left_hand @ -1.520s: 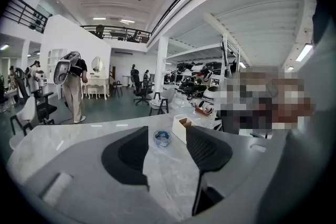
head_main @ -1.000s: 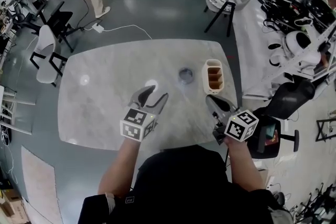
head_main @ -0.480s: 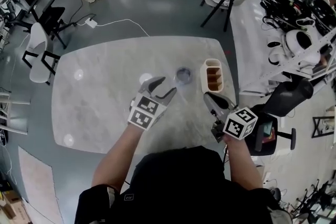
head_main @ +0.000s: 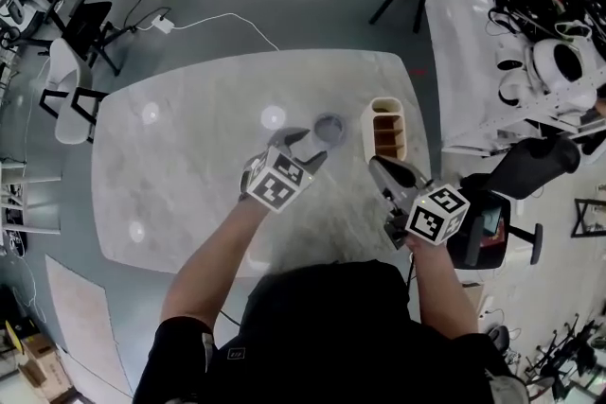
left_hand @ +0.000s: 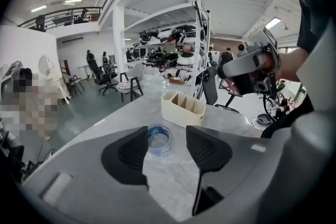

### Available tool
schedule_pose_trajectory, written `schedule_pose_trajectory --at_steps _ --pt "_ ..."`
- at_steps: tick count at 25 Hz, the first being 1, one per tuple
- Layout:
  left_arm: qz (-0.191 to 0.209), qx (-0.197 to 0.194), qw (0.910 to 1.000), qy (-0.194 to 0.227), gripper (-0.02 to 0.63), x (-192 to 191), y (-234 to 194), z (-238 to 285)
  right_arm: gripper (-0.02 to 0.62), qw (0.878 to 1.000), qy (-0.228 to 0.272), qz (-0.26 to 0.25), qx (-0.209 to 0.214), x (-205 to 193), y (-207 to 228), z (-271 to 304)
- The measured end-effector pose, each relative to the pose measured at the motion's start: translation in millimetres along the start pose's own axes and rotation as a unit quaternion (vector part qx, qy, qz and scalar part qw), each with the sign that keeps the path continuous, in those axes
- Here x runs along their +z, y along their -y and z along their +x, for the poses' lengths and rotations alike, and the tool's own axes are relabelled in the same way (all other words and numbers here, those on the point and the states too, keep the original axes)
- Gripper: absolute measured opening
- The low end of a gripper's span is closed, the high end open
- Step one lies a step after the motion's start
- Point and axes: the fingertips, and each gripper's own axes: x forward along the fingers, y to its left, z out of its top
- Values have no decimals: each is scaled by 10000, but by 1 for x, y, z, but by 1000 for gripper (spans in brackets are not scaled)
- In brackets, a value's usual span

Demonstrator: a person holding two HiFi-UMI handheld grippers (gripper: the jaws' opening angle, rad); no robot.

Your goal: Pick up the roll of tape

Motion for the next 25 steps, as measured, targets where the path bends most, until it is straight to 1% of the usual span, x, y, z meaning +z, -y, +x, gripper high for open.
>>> schedule_pose_trajectory --at_steps 4,7,11,14,20,22,23,25 --pt "199 -188 9989 -382 239 -10 3 33 15 9998 -75 169 -43 -6 22 -2" --pt "457 -324 9964 -636 239 -18 4 58 15 9996 -91 244 -75 -10 40 -4" --pt "800 -482 9910 -964 241 -33 9 87 15 9992 -145 341 -114 -19 55 -7" --pt "929 -619 9869 -1162 244 -39 14 108 15 9986 -149 474 -158 -24 66 -11" --pt "1173 -802 9786 -1488 242 -48 17 144 15 9978 -209 573 -243 -29 90 -18" --pt "1308 -852 9739 -1647 242 -55 18 153 15 9974 -224 617 -285 -31 96 -20" --pt "1434 -880 9700 -1753 242 -60 18 157 15 9973 -231 636 -303 -32 100 -21" --pt "1742 -960 9595 -1993 242 -70 19 166 15 9969 -241 667 -329 -32 106 -22"
